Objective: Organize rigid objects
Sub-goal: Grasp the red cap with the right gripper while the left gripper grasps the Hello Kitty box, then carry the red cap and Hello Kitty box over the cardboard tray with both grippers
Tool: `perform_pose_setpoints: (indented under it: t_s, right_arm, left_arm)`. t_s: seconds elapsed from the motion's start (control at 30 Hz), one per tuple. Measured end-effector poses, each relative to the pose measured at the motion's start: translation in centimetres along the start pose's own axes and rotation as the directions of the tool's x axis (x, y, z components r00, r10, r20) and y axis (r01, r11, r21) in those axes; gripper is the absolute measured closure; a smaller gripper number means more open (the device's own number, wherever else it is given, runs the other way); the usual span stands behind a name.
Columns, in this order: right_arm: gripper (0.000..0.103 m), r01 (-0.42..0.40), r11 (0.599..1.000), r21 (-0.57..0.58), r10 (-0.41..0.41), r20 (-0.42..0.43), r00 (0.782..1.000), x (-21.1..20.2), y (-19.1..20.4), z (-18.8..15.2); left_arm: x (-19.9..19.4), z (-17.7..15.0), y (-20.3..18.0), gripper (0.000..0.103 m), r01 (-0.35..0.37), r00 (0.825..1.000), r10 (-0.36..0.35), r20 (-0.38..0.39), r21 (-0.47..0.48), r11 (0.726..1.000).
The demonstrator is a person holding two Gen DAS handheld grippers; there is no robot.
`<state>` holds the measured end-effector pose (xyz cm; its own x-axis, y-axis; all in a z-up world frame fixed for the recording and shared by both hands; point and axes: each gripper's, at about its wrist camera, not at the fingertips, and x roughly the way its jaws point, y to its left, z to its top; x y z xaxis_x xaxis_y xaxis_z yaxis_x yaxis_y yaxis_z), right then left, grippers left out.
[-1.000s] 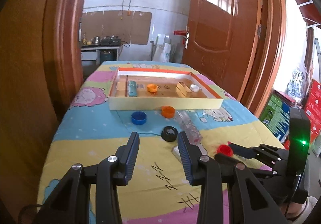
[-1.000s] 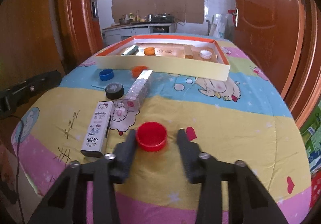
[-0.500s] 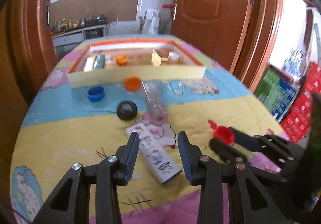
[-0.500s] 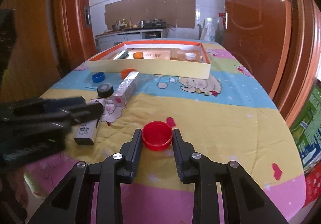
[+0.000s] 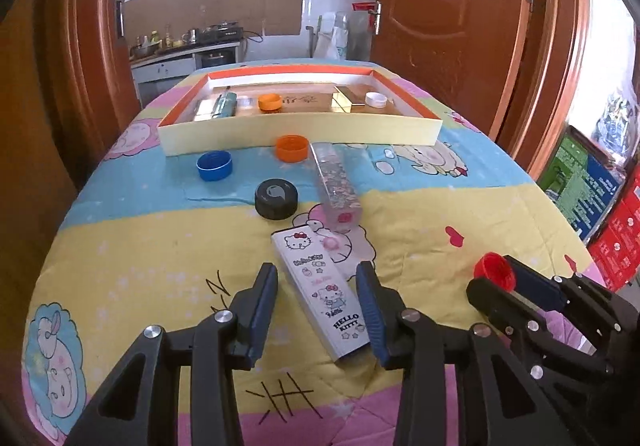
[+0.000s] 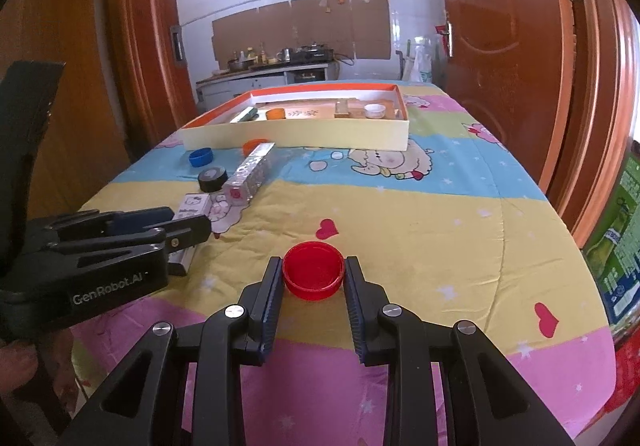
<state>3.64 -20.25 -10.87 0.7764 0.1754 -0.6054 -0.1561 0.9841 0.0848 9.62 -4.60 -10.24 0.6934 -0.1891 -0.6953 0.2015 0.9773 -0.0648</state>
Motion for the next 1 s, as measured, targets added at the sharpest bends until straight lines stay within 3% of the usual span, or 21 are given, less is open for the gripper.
perform_pose_setpoints:
  t_s: [0.13, 0.63, 0.73, 0.9, 1.0]
  right_arm:
    - [0.073, -0.008, 1.000, 0.003, 0.008, 0.001, 1.000, -0.2, -0.1, -0.2]
    - [0.073, -0.024, 1.000, 0.015, 0.024, -0.004, 1.000, -0.2, -0.2, -0.2]
    - [0.073, -0.023, 1.000, 0.014, 0.023, -0.001, 1.000, -0.2, 0.0, -0.2]
    - [0.072, -0.032, 0.999, 0.031, 0.032, 0.005, 0.999, -0.2, 0.0, -0.2]
    - [0.072, -0.034, 0.999, 0.032, 0.034, 0.004, 0.999, -0.2, 0.0, -0.4]
  left_arm:
    - [-0.2, -0.1, 0.6, 0.068, 0.052, 0.999, -0.052, 0.001, 0.004, 0.999]
    - [-0.9, -0.2, 2.1, 0.076, 0.104, 0.994, -0.105, 0.013, 0.030, 0.994]
    - [-0.5, 0.0, 1.7, 0.075, 0.071, 0.997, -0.071, -0.002, 0.056, 0.996]
    - [0.4, 0.1, -0.8, 0.073, -0.098, 0.995, 0.100, -0.007, 0.152, 0.984]
    - [0.7, 0.3, -1.1, 0.073, -0.113, 0.993, 0.114, -0.001, 0.143, 0.983]
